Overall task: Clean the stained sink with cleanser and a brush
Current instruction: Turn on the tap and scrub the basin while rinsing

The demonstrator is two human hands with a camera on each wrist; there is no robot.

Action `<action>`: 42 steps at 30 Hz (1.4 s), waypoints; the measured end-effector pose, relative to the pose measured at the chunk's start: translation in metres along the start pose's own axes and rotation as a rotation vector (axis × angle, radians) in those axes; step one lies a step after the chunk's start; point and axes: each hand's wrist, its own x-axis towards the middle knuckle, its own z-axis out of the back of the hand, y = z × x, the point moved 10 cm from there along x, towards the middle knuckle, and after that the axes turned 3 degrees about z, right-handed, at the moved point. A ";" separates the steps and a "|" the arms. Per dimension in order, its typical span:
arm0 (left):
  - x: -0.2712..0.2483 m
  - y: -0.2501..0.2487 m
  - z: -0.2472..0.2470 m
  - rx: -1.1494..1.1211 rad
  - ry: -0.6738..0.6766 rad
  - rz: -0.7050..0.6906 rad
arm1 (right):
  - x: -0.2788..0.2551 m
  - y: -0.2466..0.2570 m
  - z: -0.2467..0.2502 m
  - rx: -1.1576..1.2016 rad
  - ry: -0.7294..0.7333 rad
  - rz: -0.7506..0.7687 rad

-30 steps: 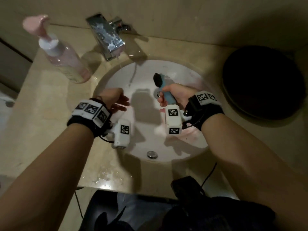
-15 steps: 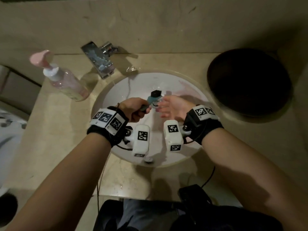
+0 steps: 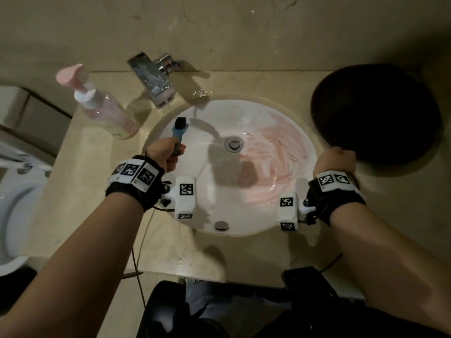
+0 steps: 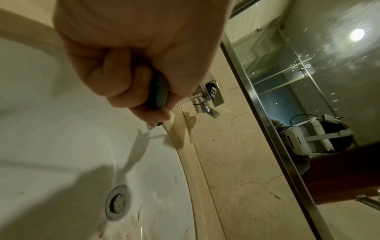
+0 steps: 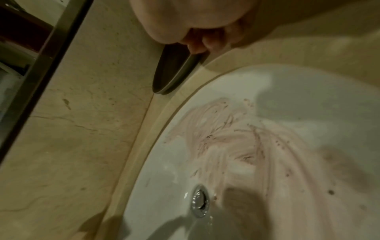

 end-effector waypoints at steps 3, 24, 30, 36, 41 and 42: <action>0.006 -0.003 0.000 -0.003 -0.005 0.007 | 0.001 -0.012 0.017 -0.091 -0.127 -0.030; 0.034 -0.021 -0.082 0.794 0.027 -0.133 | 0.011 -0.019 0.025 -0.318 -0.471 0.053; 0.047 -0.042 -0.142 1.195 0.018 -0.361 | 0.016 -0.023 0.024 -0.347 -0.479 0.026; 0.044 -0.080 -0.165 1.438 -0.142 -0.699 | 0.013 -0.020 0.023 -0.414 -0.528 0.036; 0.020 -0.105 -0.193 1.781 -0.177 -1.107 | 0.014 -0.020 0.023 -0.435 -0.492 0.011; 0.014 -0.109 -0.199 1.810 -0.174 -1.169 | 0.014 -0.020 0.023 -0.441 -0.487 0.011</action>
